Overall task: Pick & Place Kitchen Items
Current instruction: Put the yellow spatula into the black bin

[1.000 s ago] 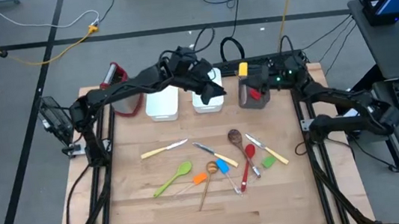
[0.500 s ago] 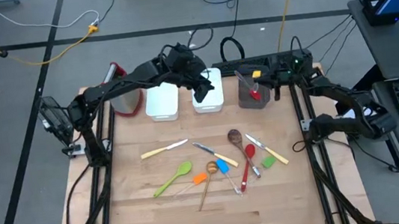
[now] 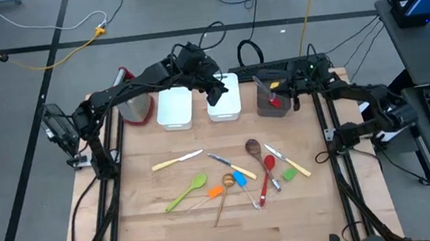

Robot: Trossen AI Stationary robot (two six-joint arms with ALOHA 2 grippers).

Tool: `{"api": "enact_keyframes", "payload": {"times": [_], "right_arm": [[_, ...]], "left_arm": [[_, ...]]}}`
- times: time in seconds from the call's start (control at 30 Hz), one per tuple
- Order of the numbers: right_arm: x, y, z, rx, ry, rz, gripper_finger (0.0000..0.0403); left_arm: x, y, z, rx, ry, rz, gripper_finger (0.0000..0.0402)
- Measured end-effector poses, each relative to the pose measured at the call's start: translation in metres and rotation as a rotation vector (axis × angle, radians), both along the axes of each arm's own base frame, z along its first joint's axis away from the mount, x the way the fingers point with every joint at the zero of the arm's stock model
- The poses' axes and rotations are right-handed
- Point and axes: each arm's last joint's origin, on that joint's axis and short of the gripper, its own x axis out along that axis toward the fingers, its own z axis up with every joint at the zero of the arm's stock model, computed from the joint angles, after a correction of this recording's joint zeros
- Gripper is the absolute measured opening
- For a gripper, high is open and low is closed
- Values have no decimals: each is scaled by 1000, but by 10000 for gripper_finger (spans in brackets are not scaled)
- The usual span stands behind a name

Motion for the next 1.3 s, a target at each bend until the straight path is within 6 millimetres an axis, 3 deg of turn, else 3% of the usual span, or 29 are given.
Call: {"api": "enact_keyframes", "payload": {"times": [0.2, 0.83, 1.3], "right_arm": [[1, -3, 0, 23, -20, -12, 18], [1, -2, 0, 24, -20, -13, 94], [1, -2, 0, -80, -2, 27, 70]], "left_arm": [[0, 0, 0, 3, 0, -4, 136], [-1, -1, -3, 10, 30, -21, 136], [-6, -3, -9, -3, 106, -43, 136]]}}
